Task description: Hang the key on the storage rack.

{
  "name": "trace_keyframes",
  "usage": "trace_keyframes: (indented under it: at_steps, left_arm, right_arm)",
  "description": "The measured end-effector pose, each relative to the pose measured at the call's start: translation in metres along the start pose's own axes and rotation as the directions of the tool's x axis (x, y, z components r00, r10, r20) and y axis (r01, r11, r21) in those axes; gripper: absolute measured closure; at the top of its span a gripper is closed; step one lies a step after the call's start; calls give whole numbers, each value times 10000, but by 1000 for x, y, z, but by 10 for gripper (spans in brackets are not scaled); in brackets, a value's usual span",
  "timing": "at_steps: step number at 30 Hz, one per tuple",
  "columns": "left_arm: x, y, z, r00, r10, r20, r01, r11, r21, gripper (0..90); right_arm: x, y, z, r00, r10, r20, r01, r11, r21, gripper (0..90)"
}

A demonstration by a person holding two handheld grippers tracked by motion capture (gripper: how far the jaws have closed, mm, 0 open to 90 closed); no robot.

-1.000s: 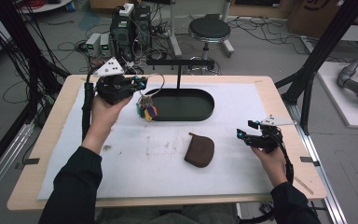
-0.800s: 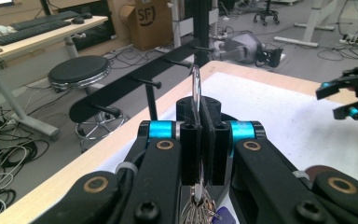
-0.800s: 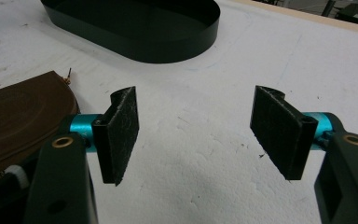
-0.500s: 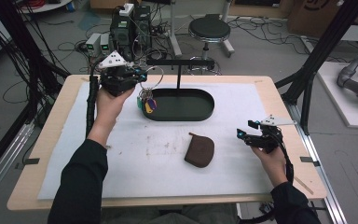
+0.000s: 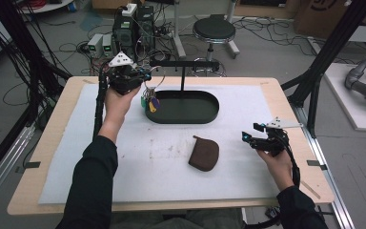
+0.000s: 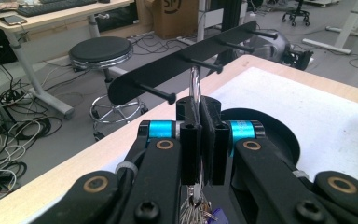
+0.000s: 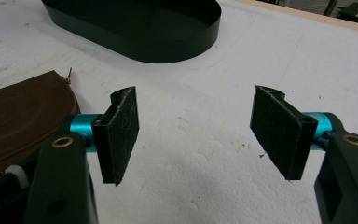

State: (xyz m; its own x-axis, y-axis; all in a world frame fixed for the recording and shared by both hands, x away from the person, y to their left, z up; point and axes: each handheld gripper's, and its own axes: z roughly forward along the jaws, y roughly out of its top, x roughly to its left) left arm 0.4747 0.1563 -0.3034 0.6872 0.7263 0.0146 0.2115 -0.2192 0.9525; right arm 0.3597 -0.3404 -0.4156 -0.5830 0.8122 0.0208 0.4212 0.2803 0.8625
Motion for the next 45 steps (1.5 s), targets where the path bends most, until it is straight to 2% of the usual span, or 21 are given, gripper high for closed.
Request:
trace_keyframes:
  at_steps: [9, 19, 31, 35, 39, 41, 45]
  left_arm:
    - [11, -8, 10, 9988, -445, -200, 445, 9990, -6, 864]
    - [16, -14, 17, 9960, -850, -267, 850, 9964, -27, 863]
    - [15, -17, 24, 9950, -942, -327, 944, 9955, 63, 857]
    - [15, -16, 22, 9937, -1002, -510, 1002, 9950, -27, 814]
    - [16, -18, 19, 9930, -1090, -449, 1093, 9940, 28, 809]
    - [13, -18, 17, 9928, -1039, -590, 1043, 9945, 39, 762]
    - [4, -18, 13, 9938, -745, -826, 769, 9967, 268, 581]
  right_arm:
    - [0, 0, 0, 10000, -27, -23, 27, 10000, -2, 331]
    - [0, 0, 1, 10000, -44, -36, 44, 10000, 40, 331]
    - [0, 0, 1, 10000, -49, -63, 49, 10000, 35, 331]
    - [0, 0, 0, 10000, 7, -53, -7, 10000, 53, 331]
    - [0, 0, 1, 10000, -15, -59, 15, 10000, 57, 331]
    - [0, 0, 1, 10000, -59, -62, 60, 10000, 51, 331]
    - [0, 0, 1, 10000, -64, -58, 64, 10000, 63, 331]
